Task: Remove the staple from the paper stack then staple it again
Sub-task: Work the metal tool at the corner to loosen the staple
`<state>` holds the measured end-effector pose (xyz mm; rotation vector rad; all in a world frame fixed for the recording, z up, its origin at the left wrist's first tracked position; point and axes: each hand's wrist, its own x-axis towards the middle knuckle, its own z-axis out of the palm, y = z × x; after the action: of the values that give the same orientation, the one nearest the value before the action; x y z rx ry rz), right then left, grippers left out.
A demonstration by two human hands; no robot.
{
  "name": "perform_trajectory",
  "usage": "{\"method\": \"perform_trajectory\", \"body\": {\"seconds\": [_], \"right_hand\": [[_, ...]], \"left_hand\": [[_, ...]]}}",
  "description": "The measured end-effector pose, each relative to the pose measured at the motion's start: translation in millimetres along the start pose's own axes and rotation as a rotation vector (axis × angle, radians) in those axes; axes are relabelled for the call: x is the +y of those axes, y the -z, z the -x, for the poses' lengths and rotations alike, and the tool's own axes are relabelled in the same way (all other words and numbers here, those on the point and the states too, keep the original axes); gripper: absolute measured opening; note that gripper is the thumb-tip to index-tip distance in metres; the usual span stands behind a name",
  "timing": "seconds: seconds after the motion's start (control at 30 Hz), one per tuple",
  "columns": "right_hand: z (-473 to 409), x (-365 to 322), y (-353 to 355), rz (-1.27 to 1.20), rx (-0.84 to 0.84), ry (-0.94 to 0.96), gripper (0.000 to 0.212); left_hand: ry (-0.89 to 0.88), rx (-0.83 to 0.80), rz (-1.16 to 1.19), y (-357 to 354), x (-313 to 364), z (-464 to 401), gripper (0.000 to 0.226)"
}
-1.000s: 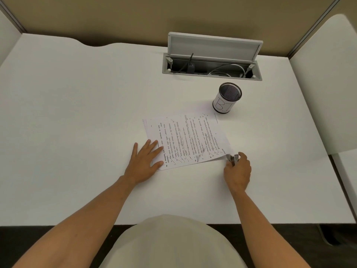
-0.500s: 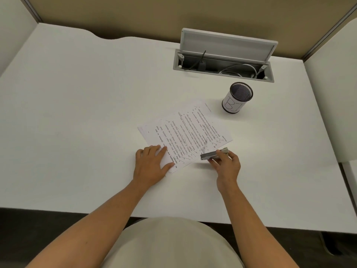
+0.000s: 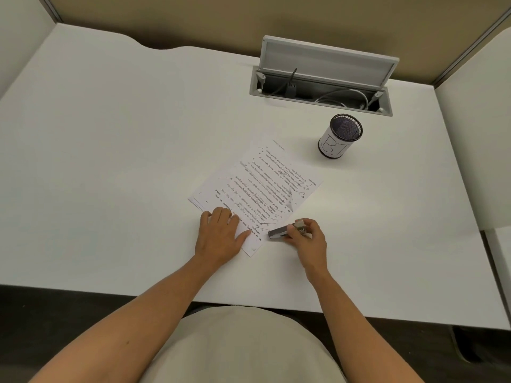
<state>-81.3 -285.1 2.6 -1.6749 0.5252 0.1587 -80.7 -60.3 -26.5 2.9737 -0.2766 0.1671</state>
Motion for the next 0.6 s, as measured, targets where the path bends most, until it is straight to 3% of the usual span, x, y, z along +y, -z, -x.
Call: {"method": "perform_trajectory", "body": {"seconds": [0.1, 0.23, 0.4, 0.53, 0.6], "right_hand": [[1.5, 0.4, -1.5, 0.3, 0.015, 0.126, 0.025], [-0.9, 2.5, 3.9, 0.452, -0.005, 0.198, 0.027], [-3.7, 8.4, 11.6, 0.535, -0.042, 0.267, 0.023], [-3.9, 11.3, 10.6, 0.621, -0.042, 0.265, 0.052], [-2.3, 11.6, 9.9, 0.751, -0.031, 0.365, 0.065]], "left_hand": [[-0.062, 0.061, 0.093, -8.3, -1.7, 0.3, 0.037], [-0.177, 0.085, 0.265, -19.9, -4.2, -0.3, 0.027], [-0.197, -0.089, 0.343, -24.5, -11.1, 0.6, 0.041], [-0.202, -0.122, 0.322, -23.8, -12.8, 2.3, 0.056], [-0.206, -0.118, 0.314, -23.6, -12.4, 2.6, 0.06]]}}
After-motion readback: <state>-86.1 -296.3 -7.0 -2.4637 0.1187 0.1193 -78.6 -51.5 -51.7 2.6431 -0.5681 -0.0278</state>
